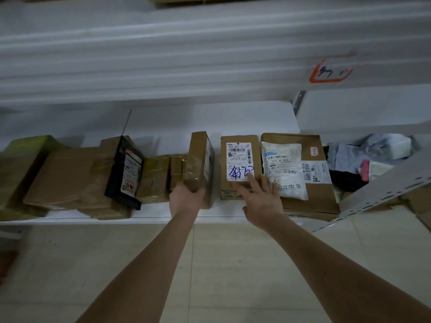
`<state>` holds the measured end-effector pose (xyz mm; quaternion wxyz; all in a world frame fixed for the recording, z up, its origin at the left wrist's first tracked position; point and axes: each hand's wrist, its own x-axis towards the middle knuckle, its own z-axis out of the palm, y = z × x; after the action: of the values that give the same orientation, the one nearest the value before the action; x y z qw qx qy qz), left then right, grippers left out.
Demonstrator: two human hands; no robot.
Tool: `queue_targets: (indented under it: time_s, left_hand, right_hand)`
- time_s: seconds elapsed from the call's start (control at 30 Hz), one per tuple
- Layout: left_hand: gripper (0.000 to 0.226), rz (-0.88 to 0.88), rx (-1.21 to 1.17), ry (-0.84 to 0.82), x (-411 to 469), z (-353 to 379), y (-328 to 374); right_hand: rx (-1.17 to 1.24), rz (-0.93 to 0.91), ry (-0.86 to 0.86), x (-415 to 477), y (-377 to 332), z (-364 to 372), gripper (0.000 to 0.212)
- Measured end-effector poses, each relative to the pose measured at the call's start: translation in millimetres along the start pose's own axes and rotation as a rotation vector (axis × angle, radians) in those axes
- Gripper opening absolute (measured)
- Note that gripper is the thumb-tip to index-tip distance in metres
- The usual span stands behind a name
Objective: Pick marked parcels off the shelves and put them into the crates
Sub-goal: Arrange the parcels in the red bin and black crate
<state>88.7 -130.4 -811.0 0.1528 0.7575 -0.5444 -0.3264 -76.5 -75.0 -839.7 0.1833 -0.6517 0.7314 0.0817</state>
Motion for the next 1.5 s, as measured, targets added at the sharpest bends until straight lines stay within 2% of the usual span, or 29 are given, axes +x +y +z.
queue_targets:
  time_s: [0.1, 0.2, 0.3, 0.4, 0.47, 0.63, 0.73, 0.8, 0.83, 0.9, 0.93, 1.0, 1.07, 1.13, 1.2, 1.27, 1.3, 1.4, 1.43, 1.5]
  left_hand:
    - [0.025, -0.003, -0.149, 0.043, -8, -14, -6]
    - [0.015, -0.011, -0.296, 0.054, -21, -38, -14]
    - [0.007, -0.133, -0.574, -0.010, -32, -65, -25]
    - [0.012, -0.271, -0.813, -0.122, -48, -91, -34]
    - [0.019, -0.283, -0.834, -0.185, -59, -105, -41]
    - [0.037, -0.339, -0.836, -0.328, -79, -124, -48]
    - [0.041, -0.345, -0.925, -0.397, -97, -122, -38]
    - [0.042, -0.344, -0.897, -0.445, -113, -116, -31]
    - [0.044, -0.348, -0.869, -0.441, -119, -114, -30]
    - [0.052, -0.319, -0.750, -0.373, -120, -117, -31]
    - [0.058, -0.277, -0.658, -0.344, -117, -122, -32]
    - [0.064, -0.186, -0.520, -0.327, -112, -136, -31]
    - [0.062, -0.127, -0.471, -0.355, -110, -150, -24]
    - [0.060, -0.046, -0.388, -0.436, -109, -160, -17]
    - [0.061, -0.001, -0.304, -0.524, -108, -166, -13]
    - [0.059, 0.004, -0.273, -0.583, -107, -171, -12]
    - [0.057, 0.018, -0.271, -0.585, -106, -172, -11]
    - [0.059, 0.044, -0.369, -0.399, -110, -169, -12]
    - [0.066, -0.015, -0.455, -0.325, -113, -168, -14]
    - [0.075, -0.179, -0.599, -0.317, -122, -164, -22]
  right_hand:
    - [0.097, -0.002, 0.003, -3, -2, -13, 0.064]
    - [0.295, -0.007, 0.175, -17, -17, -22, 0.057]
    - [0.584, 0.078, 0.262, -35, -34, -26, 0.055]
    - [1.027, 0.232, 0.170, -49, -53, -38, 0.060]
    - [1.296, 0.338, 0.073, -58, -63, -51, 0.068]
    - [1.558, 0.500, -0.290, -87, -75, -72, 0.080]
    - [1.766, 0.574, -0.306, -98, -82, -64, 0.073]
    - [1.635, 0.539, -0.297, -111, -87, -66, 0.053]
    - [1.464, 0.507, -0.259, -118, -86, -68, 0.044]
    - [1.059, 0.483, -0.048, -128, -73, -74, 0.036]
    - [0.885, 0.467, 0.039, -132, -65, -80, 0.038]
    - [0.631, 0.322, 0.114, -133, -55, -91, 0.048]
    - [0.457, 0.112, 0.078, -130, -54, -101, 0.063]
    - [0.373, -0.023, -0.010, -129, -56, -107, 0.080]
    - [0.480, -0.084, -0.174, -130, -56, -108, 0.084]
    - [0.763, -0.059, -0.350, -138, -55, -106, 0.077]
    - [0.870, -0.034, -0.385, -142, -55, -104, 0.072]
    - [1.034, 0.047, -0.364, -147, -56, -101, 0.060]
    - [1.089, 0.081, -0.339, -148, -57, -101, 0.057]
    - [1.200, 0.162, -0.285, -148, -59, -102, 0.052]
